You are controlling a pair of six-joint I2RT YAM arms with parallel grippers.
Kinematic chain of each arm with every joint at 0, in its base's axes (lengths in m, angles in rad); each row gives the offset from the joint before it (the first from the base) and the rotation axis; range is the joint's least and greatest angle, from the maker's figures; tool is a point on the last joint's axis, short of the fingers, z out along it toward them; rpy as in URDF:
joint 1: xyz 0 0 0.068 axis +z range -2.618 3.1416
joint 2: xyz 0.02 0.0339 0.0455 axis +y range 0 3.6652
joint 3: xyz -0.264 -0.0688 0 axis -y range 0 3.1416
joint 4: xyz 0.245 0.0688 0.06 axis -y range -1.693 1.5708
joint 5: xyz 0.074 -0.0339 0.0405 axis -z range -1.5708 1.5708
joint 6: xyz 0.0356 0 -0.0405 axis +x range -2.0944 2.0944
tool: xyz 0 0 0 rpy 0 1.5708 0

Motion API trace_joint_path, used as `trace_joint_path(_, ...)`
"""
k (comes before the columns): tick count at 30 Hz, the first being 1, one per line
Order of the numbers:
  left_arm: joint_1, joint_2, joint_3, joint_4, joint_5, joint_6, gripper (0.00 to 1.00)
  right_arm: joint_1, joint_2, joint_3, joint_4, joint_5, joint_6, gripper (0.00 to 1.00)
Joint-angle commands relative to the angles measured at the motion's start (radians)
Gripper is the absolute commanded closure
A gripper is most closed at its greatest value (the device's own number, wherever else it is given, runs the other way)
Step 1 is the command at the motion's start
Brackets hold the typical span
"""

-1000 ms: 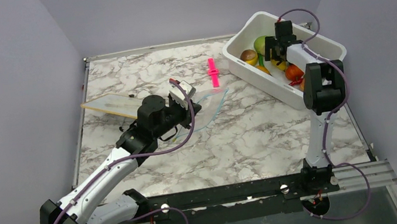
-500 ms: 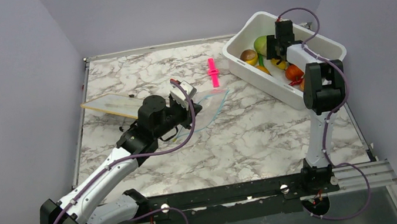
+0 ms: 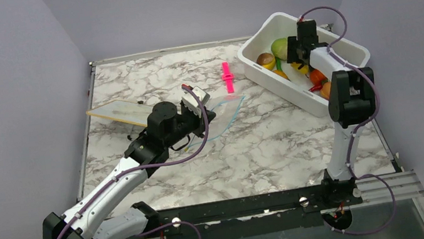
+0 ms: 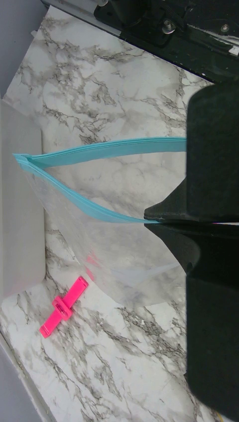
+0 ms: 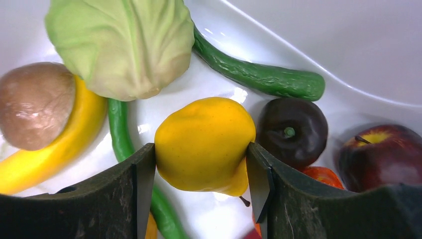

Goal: Place the food in the zip-top bag and seal the zipper
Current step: Pick up the fake fruit from the bin.

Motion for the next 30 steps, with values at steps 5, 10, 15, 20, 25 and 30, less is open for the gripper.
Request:
trace_joint_path(5, -0.007, -0.008, -0.012, 0.029, 0.015, -0.007, 1.00, -0.006, -0.164, -0.028, -0.074, -0.026, 0.043, 0.65)
trace_joint_path(10, -0.007, -0.004, -0.009, 0.028, 0.010, -0.014, 0.93, -0.006, -0.255, -0.054, -0.127, -0.058, 0.072, 0.67)
trace_joint_path(15, -0.007, -0.001, -0.010, 0.032, 0.012, -0.015, 1.00, -0.005, -0.363, -0.091, -0.160, -0.109, 0.105, 0.70)
trace_joint_path(20, -0.007, 0.006, -0.012, 0.045, 0.016, -0.029, 1.00, -0.005, -0.487, -0.158, -0.163, -0.203, 0.133, 0.71)
trace_joint_path(25, -0.007, 0.025, -0.004, 0.066, 0.005, -0.071, 1.00, -0.003, -0.621, -0.238, -0.147, -0.328, 0.163, 0.73)
trace_joint_path(30, -0.007, 0.054, 0.032, 0.067, -0.004, -0.117, 1.00, 0.002, -0.750, -0.322, -0.098, -0.477, 0.204, 0.74)
